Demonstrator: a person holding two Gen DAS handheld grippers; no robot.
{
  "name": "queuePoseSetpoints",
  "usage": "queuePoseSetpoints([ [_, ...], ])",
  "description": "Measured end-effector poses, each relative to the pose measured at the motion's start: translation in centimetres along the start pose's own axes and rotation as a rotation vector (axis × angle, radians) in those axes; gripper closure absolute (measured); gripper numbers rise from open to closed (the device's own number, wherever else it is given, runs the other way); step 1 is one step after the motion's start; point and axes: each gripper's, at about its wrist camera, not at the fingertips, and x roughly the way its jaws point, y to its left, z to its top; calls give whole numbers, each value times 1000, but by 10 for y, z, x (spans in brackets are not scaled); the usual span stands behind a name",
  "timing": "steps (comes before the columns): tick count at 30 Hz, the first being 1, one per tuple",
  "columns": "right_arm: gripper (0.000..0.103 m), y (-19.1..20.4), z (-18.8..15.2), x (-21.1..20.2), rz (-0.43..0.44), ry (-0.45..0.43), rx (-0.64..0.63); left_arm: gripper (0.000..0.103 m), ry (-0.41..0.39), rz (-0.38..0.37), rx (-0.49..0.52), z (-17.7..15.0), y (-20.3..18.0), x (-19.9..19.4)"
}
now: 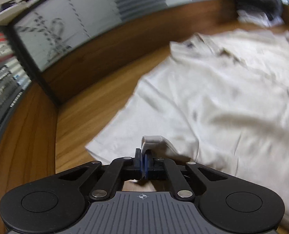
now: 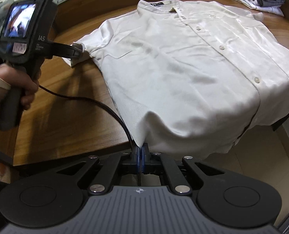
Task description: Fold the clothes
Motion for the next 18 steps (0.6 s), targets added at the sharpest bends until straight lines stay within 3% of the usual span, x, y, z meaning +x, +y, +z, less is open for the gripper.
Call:
queuePoseSetpoints([
  [4, 102, -9, 9, -15, 0, -4, -5, 100, -118, 13, -2, 23, -13, -15],
  [9, 102, -34, 27, -32, -17, -13, 2, 100, -201, -22, 42, 61, -41, -20],
  [13, 102, -71, 42, -34, -46, -2, 28, 100, -216, -64, 102, 91, -80, -18],
  [18, 102, -123, 55, -23, -66, 43, 38, 99, -176, -97, 148, 120, -130, -4],
])
